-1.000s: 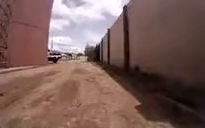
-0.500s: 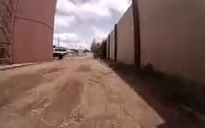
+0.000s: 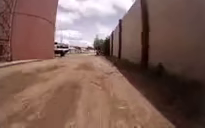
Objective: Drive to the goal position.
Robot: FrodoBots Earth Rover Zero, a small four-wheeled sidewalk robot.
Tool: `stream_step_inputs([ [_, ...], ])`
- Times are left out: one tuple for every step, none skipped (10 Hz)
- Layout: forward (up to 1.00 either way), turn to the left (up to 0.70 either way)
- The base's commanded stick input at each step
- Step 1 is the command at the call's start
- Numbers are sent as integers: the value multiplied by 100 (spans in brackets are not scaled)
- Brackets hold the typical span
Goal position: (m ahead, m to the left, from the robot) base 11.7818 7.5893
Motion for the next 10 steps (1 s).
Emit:
stream_step_inputs([
  [85,0],
  [85,0],
  [85,0],
  [85,0],
  [85,0],
  [85,0],
  [85,0],
  [85,0],
  [85,0],
  [85,0],
])
